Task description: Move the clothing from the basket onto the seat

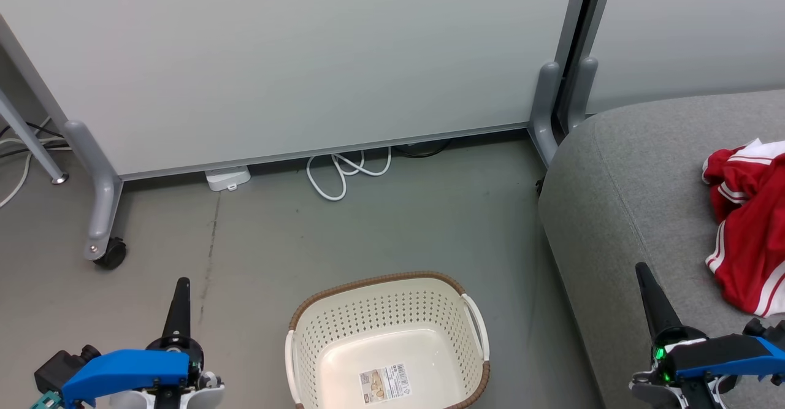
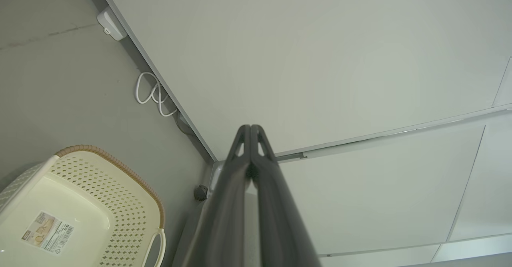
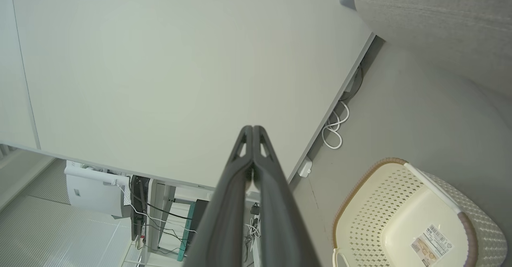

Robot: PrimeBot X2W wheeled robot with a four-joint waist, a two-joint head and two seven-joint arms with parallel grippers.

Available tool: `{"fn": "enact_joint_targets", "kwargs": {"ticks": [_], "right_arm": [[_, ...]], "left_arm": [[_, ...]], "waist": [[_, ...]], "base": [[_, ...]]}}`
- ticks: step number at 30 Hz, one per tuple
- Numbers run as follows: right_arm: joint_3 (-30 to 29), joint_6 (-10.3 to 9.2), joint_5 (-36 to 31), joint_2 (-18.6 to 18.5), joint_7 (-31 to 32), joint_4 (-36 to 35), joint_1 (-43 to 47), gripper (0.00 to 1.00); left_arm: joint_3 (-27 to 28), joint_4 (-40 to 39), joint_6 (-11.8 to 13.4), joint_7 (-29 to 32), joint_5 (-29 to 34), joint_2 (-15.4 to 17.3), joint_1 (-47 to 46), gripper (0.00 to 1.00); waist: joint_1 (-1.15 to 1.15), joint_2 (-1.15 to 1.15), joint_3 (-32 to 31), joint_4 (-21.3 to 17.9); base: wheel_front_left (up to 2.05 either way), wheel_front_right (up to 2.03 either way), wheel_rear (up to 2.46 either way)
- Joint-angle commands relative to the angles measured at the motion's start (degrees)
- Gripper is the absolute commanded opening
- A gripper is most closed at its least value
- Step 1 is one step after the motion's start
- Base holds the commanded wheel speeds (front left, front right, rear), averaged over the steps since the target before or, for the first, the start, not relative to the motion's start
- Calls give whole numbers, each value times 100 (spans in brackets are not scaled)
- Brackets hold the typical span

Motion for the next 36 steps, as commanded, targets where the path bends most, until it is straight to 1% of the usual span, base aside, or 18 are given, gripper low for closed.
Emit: {"fn": "enact_joint_targets", "kwargs": {"ticks": [1, 36], "right_arm": [[-23, 2, 139, 4, 17, -18, -117, 0], [-135, 2, 1666, 9, 208, 64, -234, 0]], "left_arm": [[57, -69, -8, 49, -117, 10, -131, 0], [295, -236, -11, 452, -1486, -34, -259, 0]], "waist": [[0, 0, -1, -4], [-1, 0, -15, -98]], "base": [[0, 0, 0], [0, 0, 0]]}}
